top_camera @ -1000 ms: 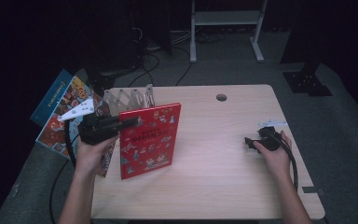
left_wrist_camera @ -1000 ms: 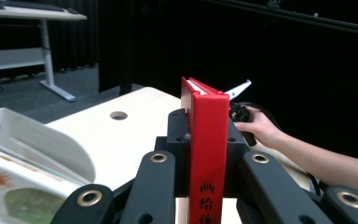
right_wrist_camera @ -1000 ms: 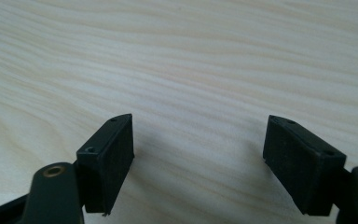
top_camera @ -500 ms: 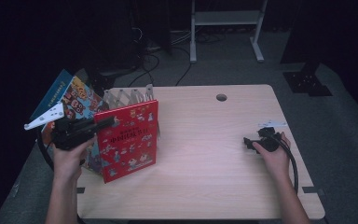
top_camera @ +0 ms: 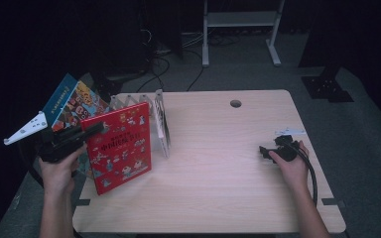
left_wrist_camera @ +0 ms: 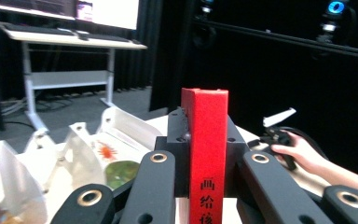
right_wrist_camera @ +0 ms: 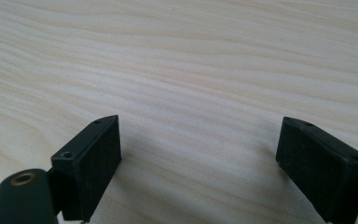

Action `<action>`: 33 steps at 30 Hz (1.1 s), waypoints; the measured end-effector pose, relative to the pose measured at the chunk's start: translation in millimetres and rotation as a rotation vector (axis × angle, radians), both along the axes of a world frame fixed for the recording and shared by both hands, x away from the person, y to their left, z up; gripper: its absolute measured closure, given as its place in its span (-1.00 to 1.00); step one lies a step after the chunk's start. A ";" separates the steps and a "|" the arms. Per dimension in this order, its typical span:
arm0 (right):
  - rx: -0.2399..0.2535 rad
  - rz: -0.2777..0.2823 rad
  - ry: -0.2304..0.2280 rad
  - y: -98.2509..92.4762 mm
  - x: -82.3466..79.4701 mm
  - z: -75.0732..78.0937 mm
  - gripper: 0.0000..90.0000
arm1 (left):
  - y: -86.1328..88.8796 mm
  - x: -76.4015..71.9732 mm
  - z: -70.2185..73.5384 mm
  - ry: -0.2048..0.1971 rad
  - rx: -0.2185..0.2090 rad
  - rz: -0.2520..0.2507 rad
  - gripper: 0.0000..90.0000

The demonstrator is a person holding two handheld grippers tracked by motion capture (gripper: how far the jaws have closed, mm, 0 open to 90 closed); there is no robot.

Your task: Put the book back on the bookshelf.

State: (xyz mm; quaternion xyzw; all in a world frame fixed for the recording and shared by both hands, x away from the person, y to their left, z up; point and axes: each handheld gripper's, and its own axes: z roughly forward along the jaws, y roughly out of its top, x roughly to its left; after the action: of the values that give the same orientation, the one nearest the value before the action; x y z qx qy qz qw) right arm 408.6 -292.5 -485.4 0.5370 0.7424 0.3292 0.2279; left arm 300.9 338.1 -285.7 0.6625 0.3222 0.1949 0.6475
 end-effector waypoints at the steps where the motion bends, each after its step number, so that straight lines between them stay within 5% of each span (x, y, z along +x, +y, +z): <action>1: 0.000 0.000 0.000 0.0 0.0 0.0 -0.71 | 0.5 -0.2 -0.3 -0.008 0.004 0.019 0.77; 6: 0.000 -0.001 0.000 0.0 0.0 0.0 -0.71 | -0.3 -0.7 0.0 -0.044 0.011 0.136 0.77; 17: 0.000 -0.001 0.000 -0.1 0.1 0.0 -0.71 | -6.9 16.5 -7.5 -0.061 0.016 0.287 0.77; 33: 0.001 -0.003 0.001 -0.1 0.5 0.0 -0.71 | -21.6 57.1 -22.4 -0.056 0.037 0.389 0.77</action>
State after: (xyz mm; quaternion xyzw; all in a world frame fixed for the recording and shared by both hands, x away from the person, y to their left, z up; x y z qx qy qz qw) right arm 409.1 -292.7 -485.4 0.5383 0.7417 0.3289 0.2278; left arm 358.0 316.4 -308.1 0.5937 0.4226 0.3406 0.5941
